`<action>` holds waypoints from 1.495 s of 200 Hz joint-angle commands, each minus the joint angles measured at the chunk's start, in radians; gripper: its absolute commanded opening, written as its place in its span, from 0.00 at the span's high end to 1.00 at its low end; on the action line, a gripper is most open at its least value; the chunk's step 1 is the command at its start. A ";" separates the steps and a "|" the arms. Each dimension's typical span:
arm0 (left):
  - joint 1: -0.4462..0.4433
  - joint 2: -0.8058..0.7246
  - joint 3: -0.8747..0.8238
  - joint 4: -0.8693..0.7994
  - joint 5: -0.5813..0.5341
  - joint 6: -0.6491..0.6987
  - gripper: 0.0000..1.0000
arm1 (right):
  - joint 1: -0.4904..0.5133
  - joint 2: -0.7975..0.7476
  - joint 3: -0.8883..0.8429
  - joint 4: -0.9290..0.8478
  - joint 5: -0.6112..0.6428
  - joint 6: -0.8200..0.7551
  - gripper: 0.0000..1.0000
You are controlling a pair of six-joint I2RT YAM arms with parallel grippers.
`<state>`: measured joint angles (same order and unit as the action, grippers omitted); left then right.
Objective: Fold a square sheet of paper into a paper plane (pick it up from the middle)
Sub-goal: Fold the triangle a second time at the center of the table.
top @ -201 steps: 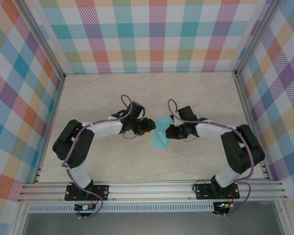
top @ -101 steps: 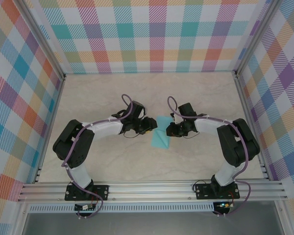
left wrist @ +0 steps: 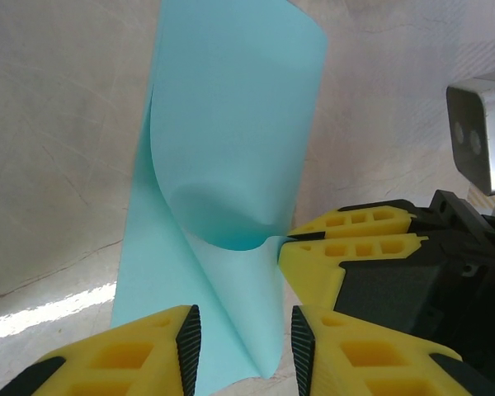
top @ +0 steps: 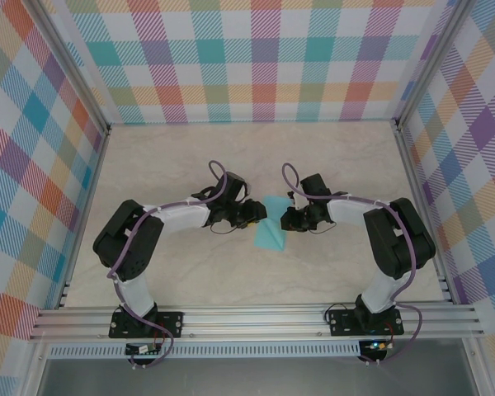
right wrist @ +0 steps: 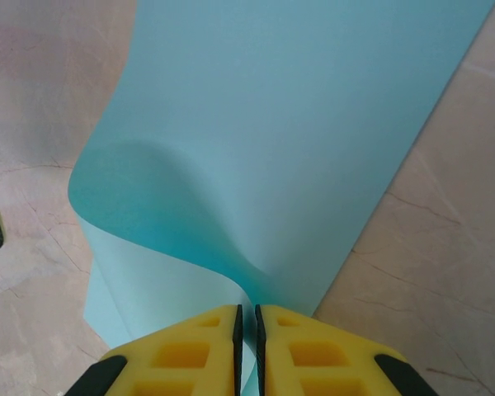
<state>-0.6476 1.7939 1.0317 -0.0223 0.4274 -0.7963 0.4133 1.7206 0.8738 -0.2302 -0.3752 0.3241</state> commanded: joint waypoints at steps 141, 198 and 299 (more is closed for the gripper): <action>-0.024 0.028 0.056 0.016 0.040 -0.009 0.75 | -0.008 0.029 0.041 -0.032 0.001 -0.017 0.85; -0.036 0.071 0.083 0.047 0.068 -0.034 0.80 | -0.010 0.033 0.057 -0.049 0.012 -0.019 0.89; -0.043 0.107 0.103 0.055 0.076 -0.038 0.80 | -0.010 0.029 0.054 -0.073 0.042 -0.024 0.90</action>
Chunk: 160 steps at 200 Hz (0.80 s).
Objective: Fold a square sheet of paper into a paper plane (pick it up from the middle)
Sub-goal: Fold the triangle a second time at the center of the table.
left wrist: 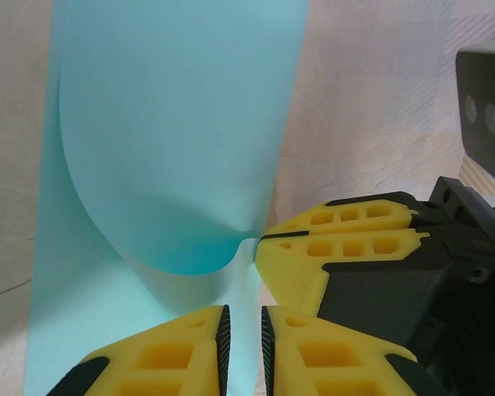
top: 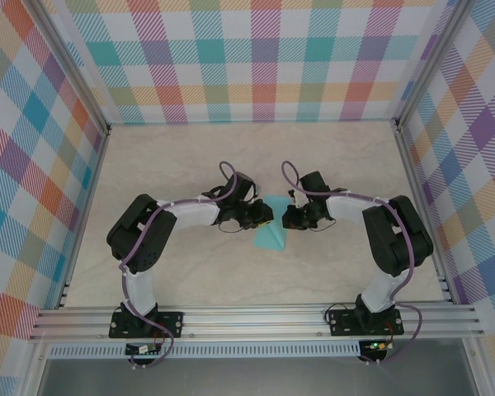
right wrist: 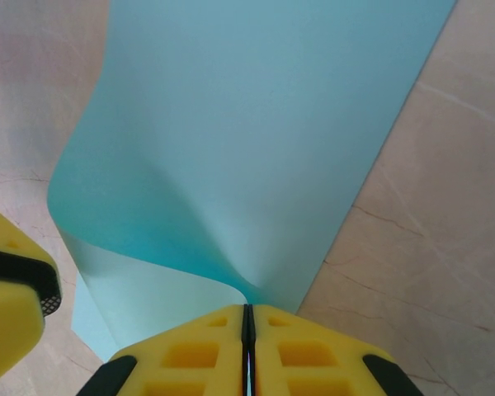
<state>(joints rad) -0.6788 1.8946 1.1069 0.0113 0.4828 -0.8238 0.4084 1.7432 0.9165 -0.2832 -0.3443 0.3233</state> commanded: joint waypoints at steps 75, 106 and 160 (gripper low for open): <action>-0.011 -0.002 0.026 0.023 0.022 -0.012 0.81 | -0.005 0.020 0.009 -0.017 0.021 -0.012 0.90; -0.011 0.006 0.027 0.035 0.028 -0.023 0.90 | -0.005 0.022 0.008 -0.015 0.022 -0.012 0.90; -0.011 0.015 0.012 0.052 0.028 -0.047 1.00 | -0.005 0.032 0.010 -0.008 0.019 -0.009 0.90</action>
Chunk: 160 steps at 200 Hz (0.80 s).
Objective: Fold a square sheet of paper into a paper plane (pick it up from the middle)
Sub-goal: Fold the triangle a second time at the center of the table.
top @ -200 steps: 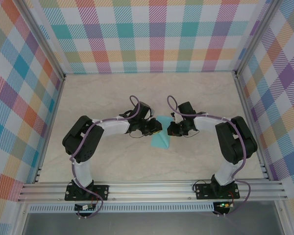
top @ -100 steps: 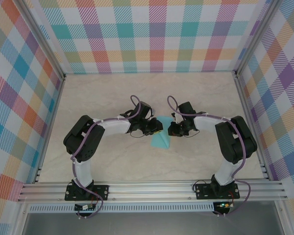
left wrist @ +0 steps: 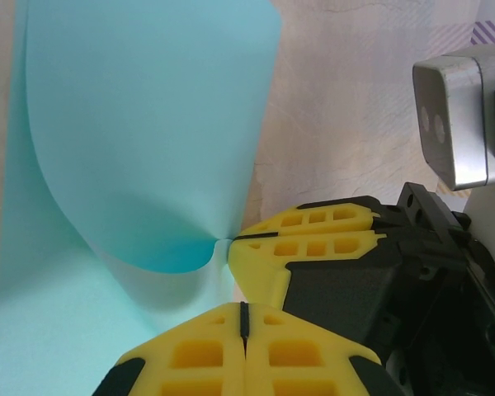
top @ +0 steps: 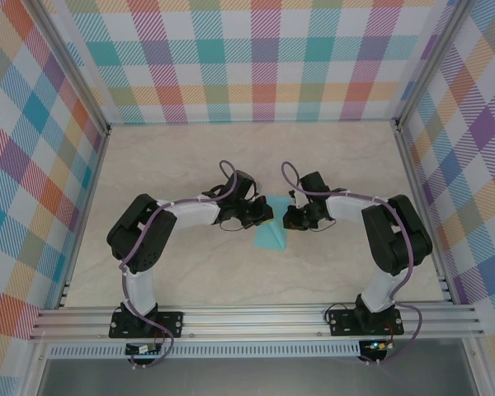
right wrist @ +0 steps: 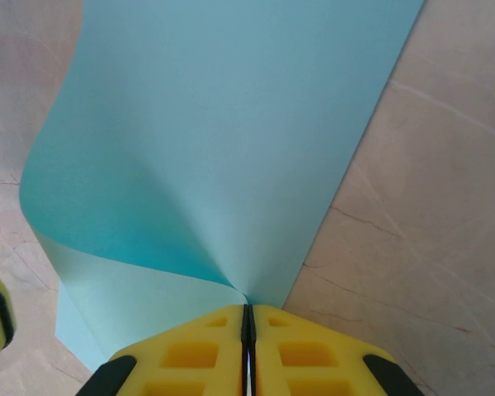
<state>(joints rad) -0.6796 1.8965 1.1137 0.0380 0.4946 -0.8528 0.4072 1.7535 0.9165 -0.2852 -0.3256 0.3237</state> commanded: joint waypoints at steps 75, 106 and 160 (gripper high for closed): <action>-0.012 0.041 0.006 0.049 0.036 -0.025 1.00 | -0.003 0.030 0.016 -0.006 0.000 -0.012 0.90; -0.013 0.052 0.005 0.063 0.045 -0.028 1.00 | -0.004 0.029 0.018 -0.008 0.002 -0.014 0.89; -0.014 0.084 -0.003 0.061 0.025 -0.026 1.00 | -0.004 0.028 0.019 -0.012 0.003 -0.014 0.89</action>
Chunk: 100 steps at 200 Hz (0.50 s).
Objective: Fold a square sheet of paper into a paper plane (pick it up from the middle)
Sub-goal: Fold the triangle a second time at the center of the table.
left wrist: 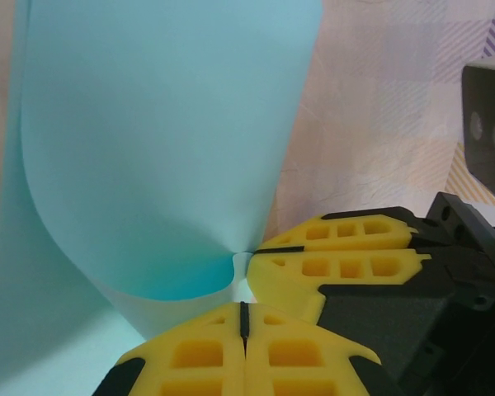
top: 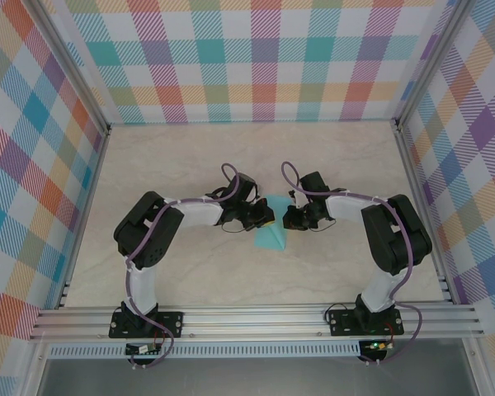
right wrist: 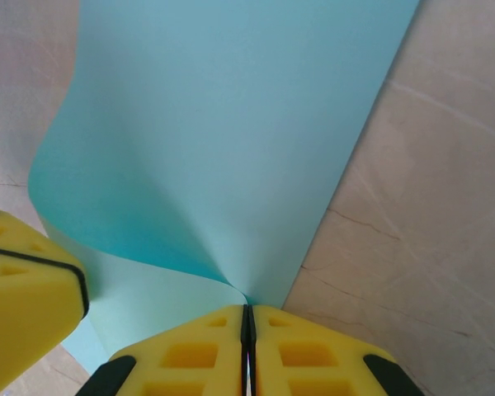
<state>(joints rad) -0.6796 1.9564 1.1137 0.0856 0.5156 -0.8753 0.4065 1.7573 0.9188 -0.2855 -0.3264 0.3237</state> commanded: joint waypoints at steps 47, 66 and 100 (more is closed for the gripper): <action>-0.014 0.043 -0.014 -0.001 -0.024 0.005 1.00 | -0.003 0.035 0.028 -0.015 0.001 -0.017 0.89; -0.013 0.048 -0.016 -0.015 -0.036 0.011 1.00 | -0.003 0.041 0.032 -0.018 0.000 -0.017 0.89; -0.013 0.048 -0.031 -0.035 -0.056 0.023 1.00 | -0.003 0.037 0.036 -0.024 0.003 -0.015 0.88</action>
<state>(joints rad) -0.6800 1.9873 1.1034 0.0811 0.4850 -0.8719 0.4065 1.7721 0.9382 -0.2939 -0.3302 0.3237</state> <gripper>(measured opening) 0.040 0.121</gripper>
